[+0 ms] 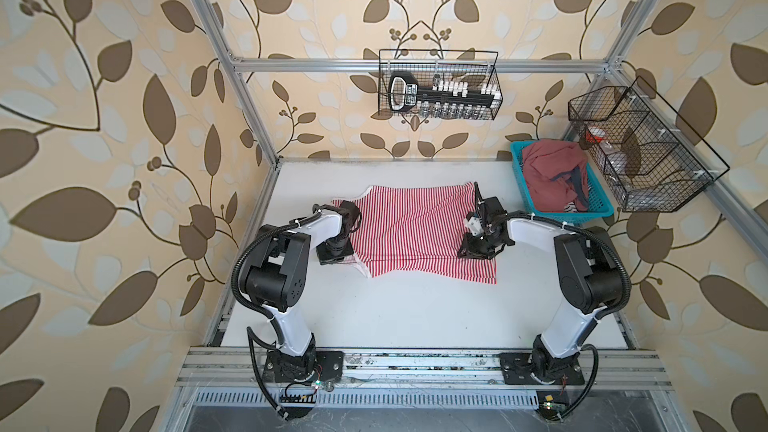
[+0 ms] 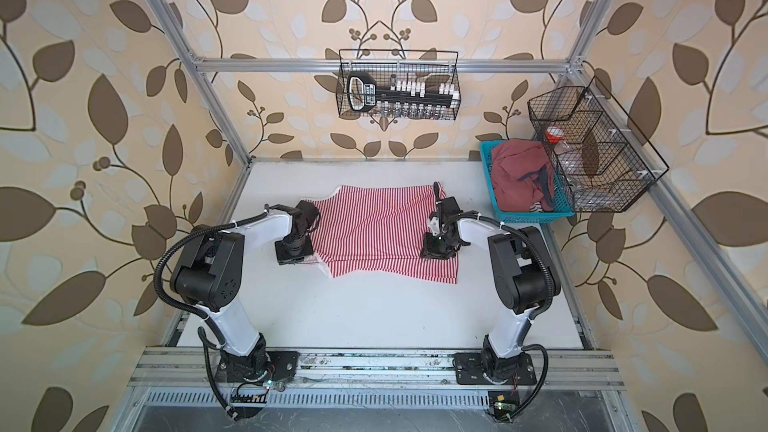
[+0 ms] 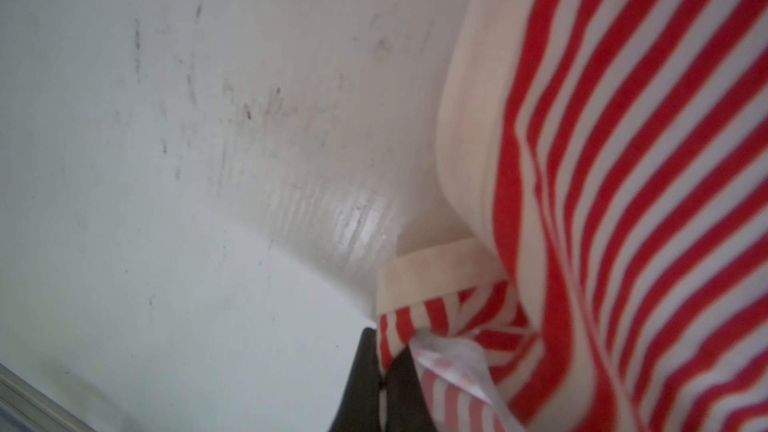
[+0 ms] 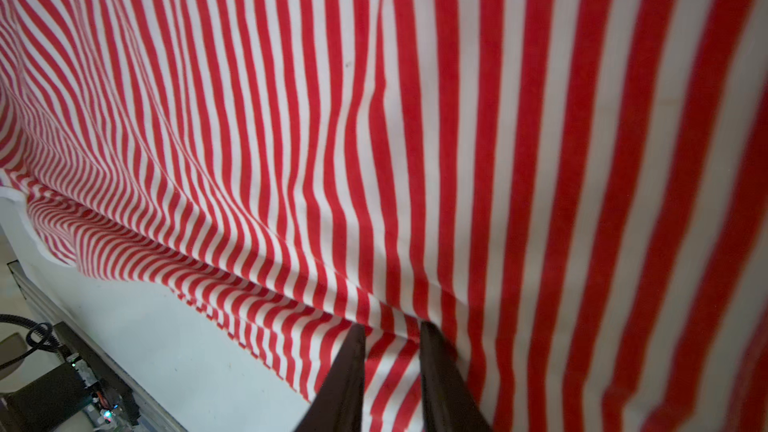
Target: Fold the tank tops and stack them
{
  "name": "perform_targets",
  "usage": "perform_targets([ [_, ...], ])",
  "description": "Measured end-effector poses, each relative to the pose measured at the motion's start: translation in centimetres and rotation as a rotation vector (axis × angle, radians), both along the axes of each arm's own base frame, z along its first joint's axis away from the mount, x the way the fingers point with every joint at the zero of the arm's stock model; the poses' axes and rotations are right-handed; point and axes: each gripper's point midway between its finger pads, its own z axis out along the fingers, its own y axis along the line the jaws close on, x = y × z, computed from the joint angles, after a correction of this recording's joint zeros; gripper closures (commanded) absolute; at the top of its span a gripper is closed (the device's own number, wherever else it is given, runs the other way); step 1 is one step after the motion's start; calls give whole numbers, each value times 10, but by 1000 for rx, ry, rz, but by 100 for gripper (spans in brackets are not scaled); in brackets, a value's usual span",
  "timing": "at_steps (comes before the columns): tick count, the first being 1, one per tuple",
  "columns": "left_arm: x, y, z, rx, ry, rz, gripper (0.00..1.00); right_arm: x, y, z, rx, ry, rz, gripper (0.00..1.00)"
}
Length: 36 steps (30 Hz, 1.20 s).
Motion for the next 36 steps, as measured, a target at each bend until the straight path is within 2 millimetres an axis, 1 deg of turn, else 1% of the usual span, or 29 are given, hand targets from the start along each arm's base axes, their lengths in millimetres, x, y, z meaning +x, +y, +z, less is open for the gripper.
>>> perform_targets([
  [2, 0, 7, 0, -4, -1, 33, 87, -2, 1, -1, 12, 6, -6, 80],
  [5, -3, 18, 0, -5, 12, 70, 71, -5, 1, -1, 19, 8, -20, 80],
  [6, -4, 20, 1, -9, 13, 85, 70, -6, 1, -1, 20, 7, -23, 80],
  [8, -7, 20, 3, -27, 8, 91, 69, -9, -1, -1, 19, 8, -30, 79],
  [11, -17, 16, 15, -66, -24, 92, 68, -13, -3, -1, 17, 11, -39, 79],
  [13, -24, 14, 26, -89, -55, 90, 69, -14, -3, 0, 16, 9, -40, 79],
  [16, -33, 12, 49, -120, -115, 87, 68, -14, -4, 0, 13, 10, -41, 78],
  [19, -40, 12, 71, -133, -166, 78, 61, -17, -6, 0, 0, 14, -43, 77],
  [21, -46, 12, 82, -138, -188, 77, 59, -17, -7, 1, -4, 15, -44, 77],
  [23, -50, 12, 89, -145, -204, 76, 58, -19, -7, 1, -9, 18, -42, 76],
  [26, -49, 8, 94, -173, -228, 71, 58, -20, -9, 3, -29, 29, -36, 76],
  [28, -43, 3, 94, -198, -226, 67, 58, -18, -9, 9, -41, 33, -29, 75],
  [30, -26, -3, 94, -219, -215, 62, 58, -5, -8, 23, -44, 5, -19, 75],
  [31, -14, -6, 95, -225, -214, 59, 58, 4, -7, 31, -42, -16, -18, 75],
  [33, 23, -13, 94, -238, -223, 50, 58, 23, -4, 48, -34, -68, -13, 73],
  [34, 37, -16, 93, -242, -225, 47, 58, 33, -4, 55, -30, -92, -13, 72],
  [35, 59, -20, 91, -247, -231, 42, 58, 43, -4, 63, -26, -117, -16, 73],
  [36, 69, -21, 89, -250, -242, 40, 58, 51, -5, 68, -23, -135, -20, 73],
])
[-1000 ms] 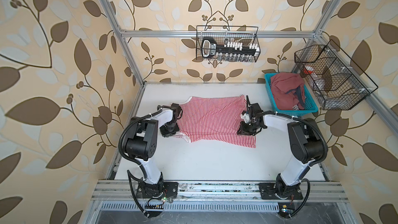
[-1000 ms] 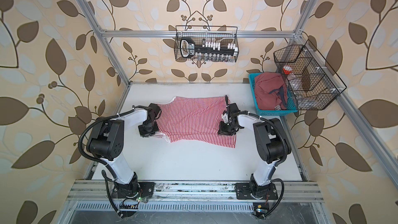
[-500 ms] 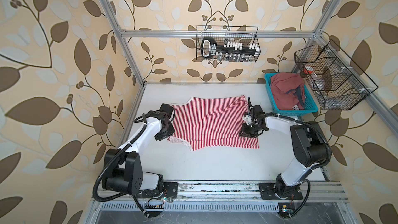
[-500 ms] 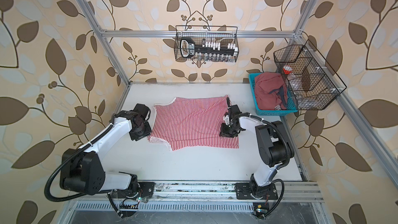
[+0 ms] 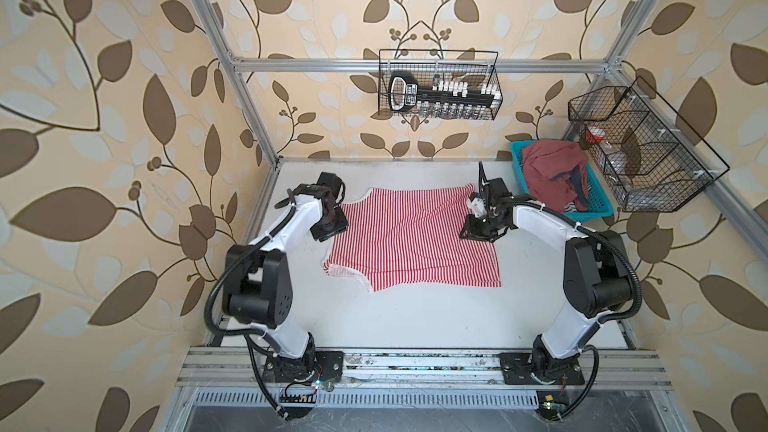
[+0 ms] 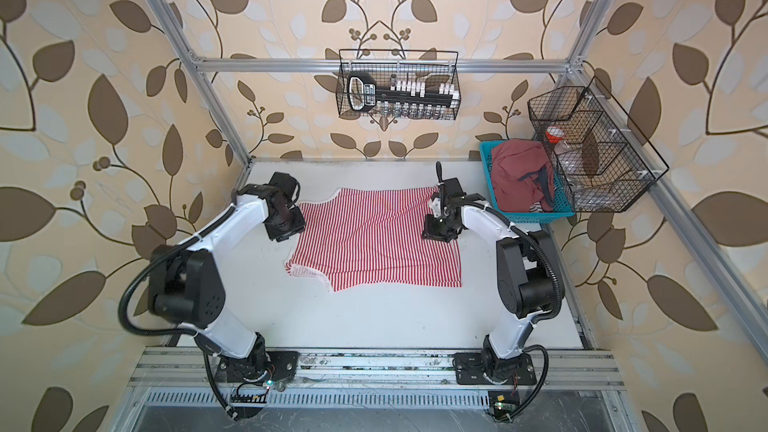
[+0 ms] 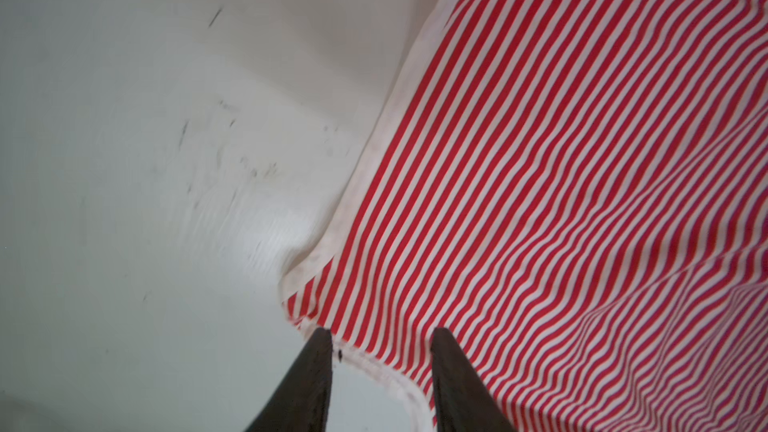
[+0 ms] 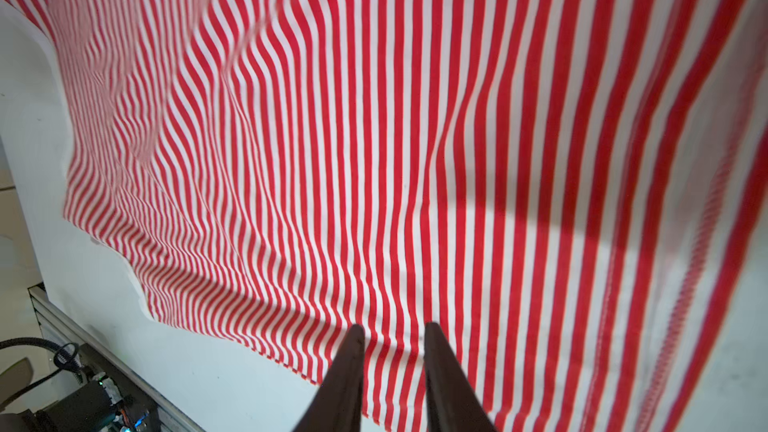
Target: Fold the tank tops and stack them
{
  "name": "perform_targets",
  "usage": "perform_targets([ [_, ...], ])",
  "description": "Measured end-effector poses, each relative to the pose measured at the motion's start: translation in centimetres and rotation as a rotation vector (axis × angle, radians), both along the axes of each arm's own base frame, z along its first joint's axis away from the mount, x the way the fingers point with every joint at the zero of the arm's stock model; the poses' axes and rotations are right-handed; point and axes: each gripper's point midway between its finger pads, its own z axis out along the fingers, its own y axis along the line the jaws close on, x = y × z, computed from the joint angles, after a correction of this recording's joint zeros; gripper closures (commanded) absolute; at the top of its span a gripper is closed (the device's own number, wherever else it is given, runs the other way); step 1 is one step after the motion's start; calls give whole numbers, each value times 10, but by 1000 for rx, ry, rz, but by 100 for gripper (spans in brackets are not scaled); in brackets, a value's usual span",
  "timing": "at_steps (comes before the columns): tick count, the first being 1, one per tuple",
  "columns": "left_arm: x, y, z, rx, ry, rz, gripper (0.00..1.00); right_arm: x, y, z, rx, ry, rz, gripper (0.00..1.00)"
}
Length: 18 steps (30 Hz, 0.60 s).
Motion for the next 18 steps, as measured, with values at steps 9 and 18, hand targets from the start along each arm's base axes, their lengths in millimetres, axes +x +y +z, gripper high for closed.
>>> perform_targets([
  [9, 88, -27, -53, -78, 32, -35, 61, 31, -14, -32, 40, 79, -39, 76],
  [18, 127, -44, -83, -131, 69, -69, 60, 40, -31, -64, 74, 161, -107, 80],
])
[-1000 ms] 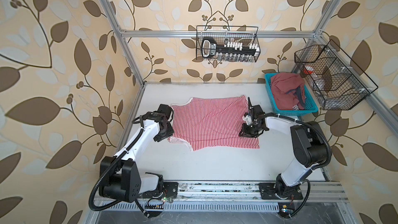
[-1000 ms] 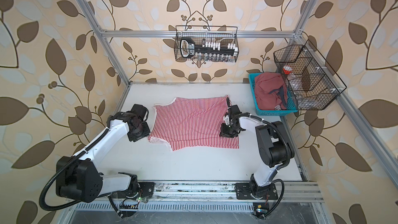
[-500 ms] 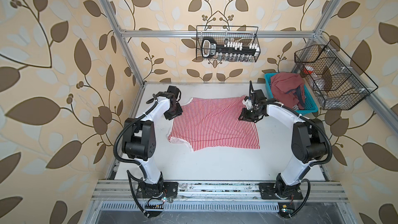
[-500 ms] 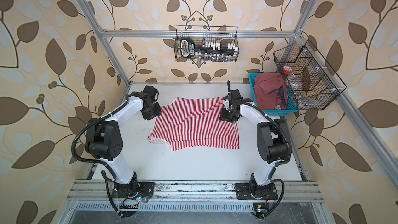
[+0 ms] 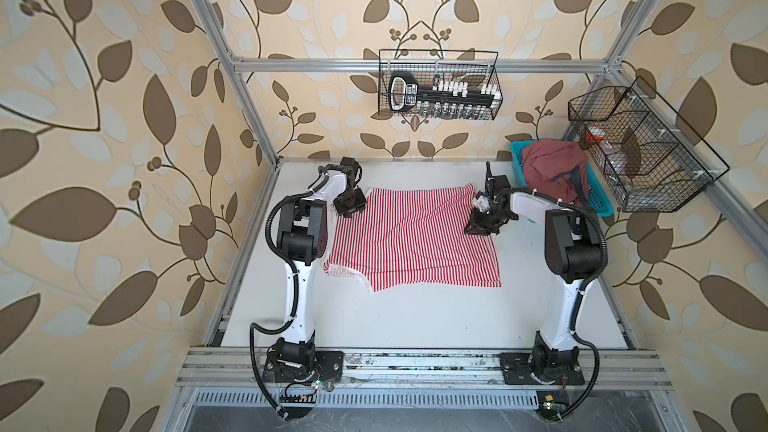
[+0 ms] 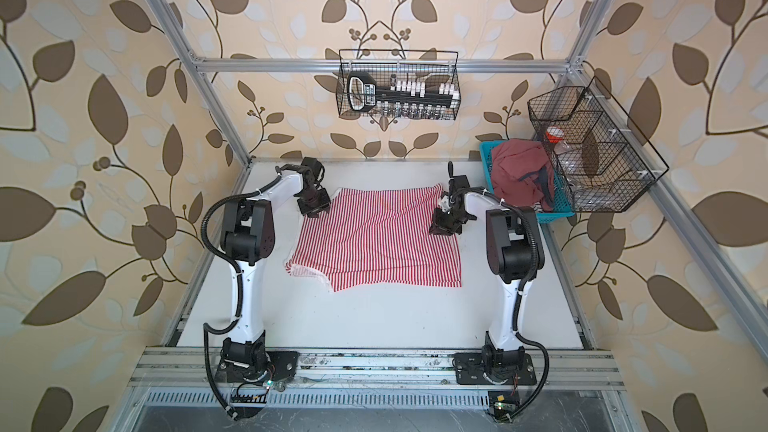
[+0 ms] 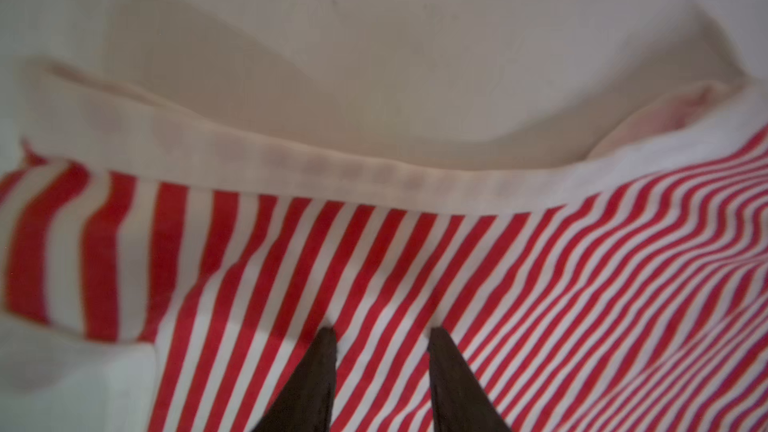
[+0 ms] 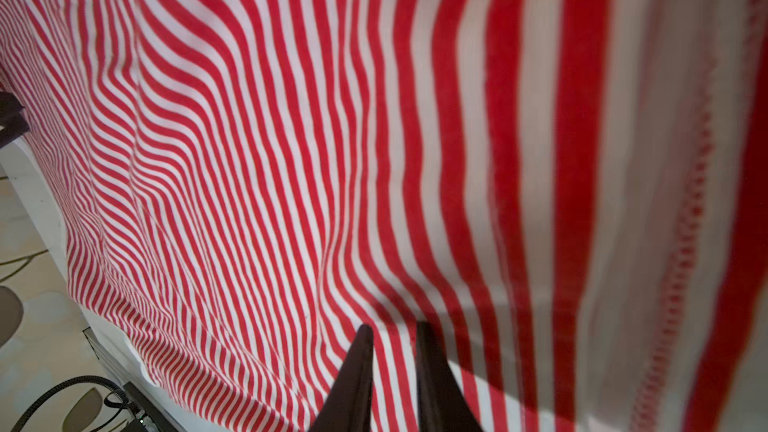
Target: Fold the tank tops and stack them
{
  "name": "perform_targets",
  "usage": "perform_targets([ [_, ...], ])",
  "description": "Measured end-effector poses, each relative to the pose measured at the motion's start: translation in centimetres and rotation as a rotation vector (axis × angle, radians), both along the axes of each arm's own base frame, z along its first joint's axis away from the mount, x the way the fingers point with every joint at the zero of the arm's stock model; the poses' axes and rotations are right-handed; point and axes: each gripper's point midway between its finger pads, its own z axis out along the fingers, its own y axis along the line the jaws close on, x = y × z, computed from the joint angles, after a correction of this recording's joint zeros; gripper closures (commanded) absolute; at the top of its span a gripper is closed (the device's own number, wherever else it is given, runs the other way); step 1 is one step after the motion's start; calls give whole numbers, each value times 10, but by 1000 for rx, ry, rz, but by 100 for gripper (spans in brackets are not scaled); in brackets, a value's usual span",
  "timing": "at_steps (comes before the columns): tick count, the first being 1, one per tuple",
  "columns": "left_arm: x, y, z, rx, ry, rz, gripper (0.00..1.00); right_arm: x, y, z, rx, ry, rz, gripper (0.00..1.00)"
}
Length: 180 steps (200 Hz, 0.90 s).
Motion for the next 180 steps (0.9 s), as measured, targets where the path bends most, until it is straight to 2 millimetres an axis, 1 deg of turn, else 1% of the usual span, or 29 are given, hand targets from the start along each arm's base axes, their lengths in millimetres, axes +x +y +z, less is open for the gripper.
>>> perform_targets([
  [16, 13, -1, 1, 0, -2, -3, 60, 4, -1, 0, 12, 2, -13, 80],
  [52, 54, 0, 4, -21, -68, 6, 60, 13, 2, 1, 37, -2, -39, 79],
  [67, 62, 0, 6, -44, -86, 9, 59, 18, 3, 3, 40, -13, -39, 77],
  [86, 62, -4, 6, -69, -92, 7, 58, 24, 3, 8, 48, -38, -38, 72],
  [99, 59, -2, 8, -83, -102, 17, 57, 28, 0, 15, 53, -58, -48, 70],
  [116, 44, -2, 8, -94, -84, 21, 56, 34, -9, 31, 55, -104, -67, 66],
  [133, 29, -2, 12, -99, -68, 25, 55, 41, -23, 54, 42, -166, -87, 63],
  [142, 23, -2, 19, -105, -72, 26, 55, 43, -31, 63, 33, -190, -95, 62],
  [155, 17, -3, 35, -117, -91, 23, 55, 48, -41, 70, 19, -215, -103, 60],
  [170, 13, -3, 53, -125, -129, 21, 55, 51, -50, 70, 7, -220, -105, 60],
  [180, 11, -3, 65, -129, -156, 19, 55, 51, -53, 65, 3, -208, -104, 60],
])
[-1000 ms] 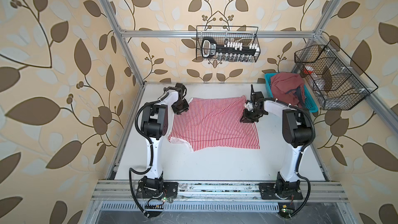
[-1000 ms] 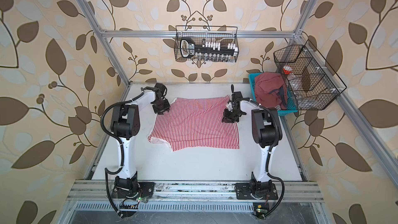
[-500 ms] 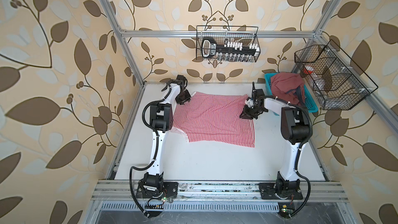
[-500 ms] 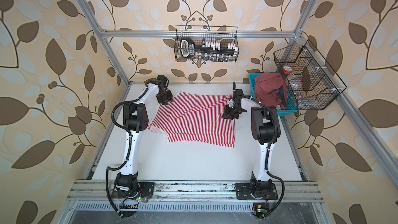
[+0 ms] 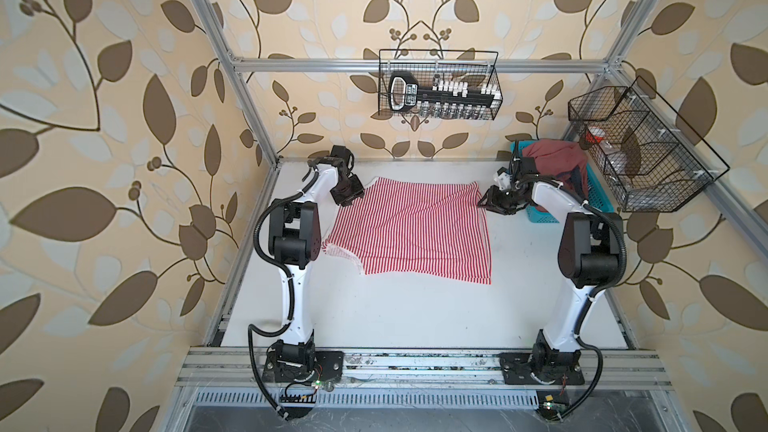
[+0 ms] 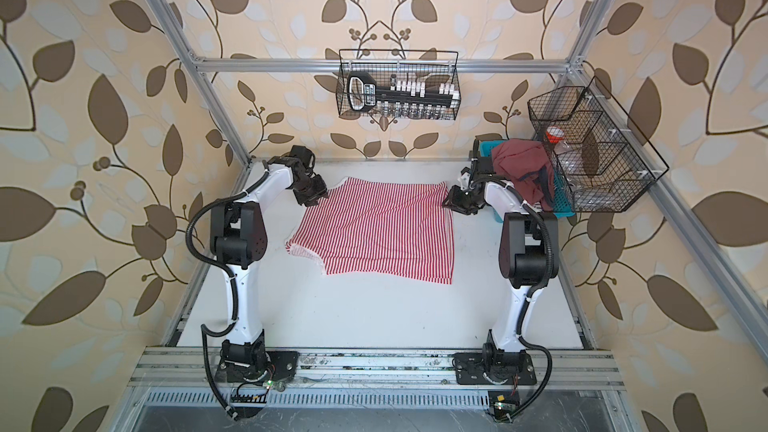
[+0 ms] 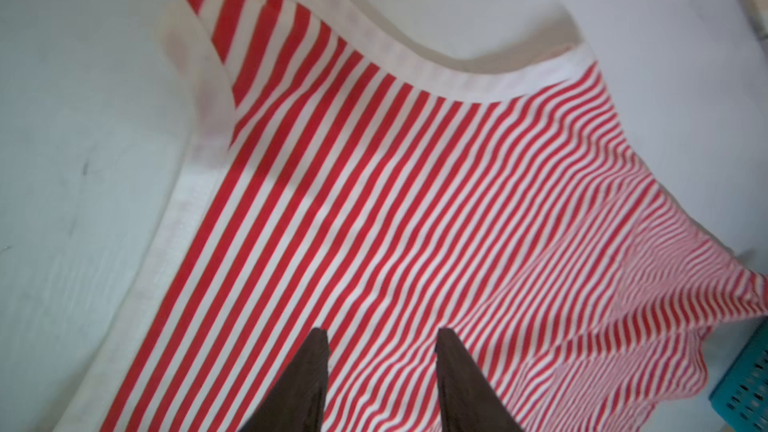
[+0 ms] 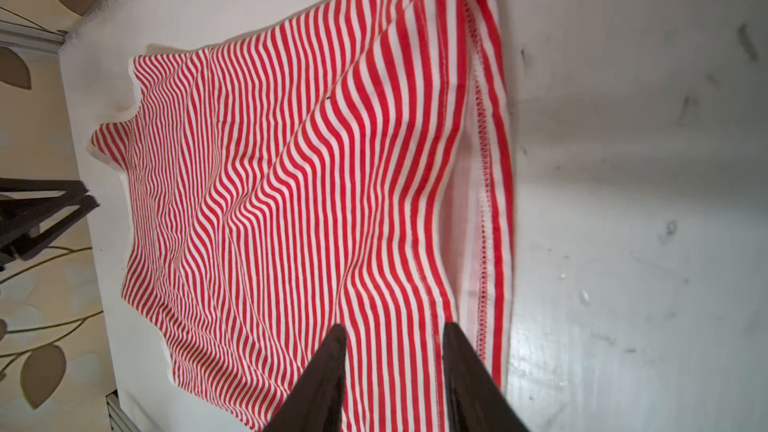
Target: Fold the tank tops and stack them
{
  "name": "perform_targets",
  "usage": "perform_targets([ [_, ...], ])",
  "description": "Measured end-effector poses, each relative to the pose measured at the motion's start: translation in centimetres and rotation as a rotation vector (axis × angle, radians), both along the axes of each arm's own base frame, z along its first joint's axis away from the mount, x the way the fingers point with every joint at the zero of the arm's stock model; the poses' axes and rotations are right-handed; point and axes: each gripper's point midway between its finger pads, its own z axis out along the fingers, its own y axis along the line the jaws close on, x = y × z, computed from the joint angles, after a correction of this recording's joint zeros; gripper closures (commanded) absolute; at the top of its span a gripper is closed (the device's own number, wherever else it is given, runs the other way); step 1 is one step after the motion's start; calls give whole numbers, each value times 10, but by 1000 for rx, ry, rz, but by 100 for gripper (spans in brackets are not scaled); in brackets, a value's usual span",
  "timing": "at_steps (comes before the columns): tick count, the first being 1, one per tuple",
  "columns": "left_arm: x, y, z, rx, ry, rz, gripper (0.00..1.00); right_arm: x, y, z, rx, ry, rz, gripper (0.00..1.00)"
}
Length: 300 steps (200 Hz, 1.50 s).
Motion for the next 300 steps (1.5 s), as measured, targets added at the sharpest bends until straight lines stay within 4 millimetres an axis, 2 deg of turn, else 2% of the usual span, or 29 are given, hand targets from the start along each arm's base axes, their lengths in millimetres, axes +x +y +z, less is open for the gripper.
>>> perform_targets([
  [16, -4, 0, 6, -3, -17, 0, 55, -1, -1, -11, -1, 24, 10, 61],
  [31, -8, 1, -2, -2, -5, 0, 55, -3, 1, -22, 10, 49, 22, 61],
  [52, -17, 2, -26, 3, 54, 4, 55, -5, 5, -35, 29, 80, 34, 62],
  [84, -25, 3, -62, 13, 131, 12, 56, -5, 10, -39, 59, 85, 45, 63],
  [138, -19, 3, -63, 4, 96, 20, 56, 0, 16, -48, 100, 91, 61, 68],
  [177, -19, 3, -64, -4, 82, 36, 56, 0, 19, -56, 120, 109, 70, 84],
  [187, -18, 5, -63, -7, 80, 43, 56, 0, 19, -56, 122, 107, 73, 82],
  [203, -19, 4, -63, -14, 81, 43, 56, 0, 19, -55, 121, 105, 73, 72],
  [227, -19, 3, -63, -19, 79, 42, 56, 2, 15, -55, 119, 99, 71, 68],
  [275, -19, 4, -63, -33, 79, 43, 56, 17, 2, -42, 117, 54, 47, 66],
  [300, -19, 4, -63, -34, 79, 43, 56, 26, 3, -34, 134, 19, 53, 66],
])
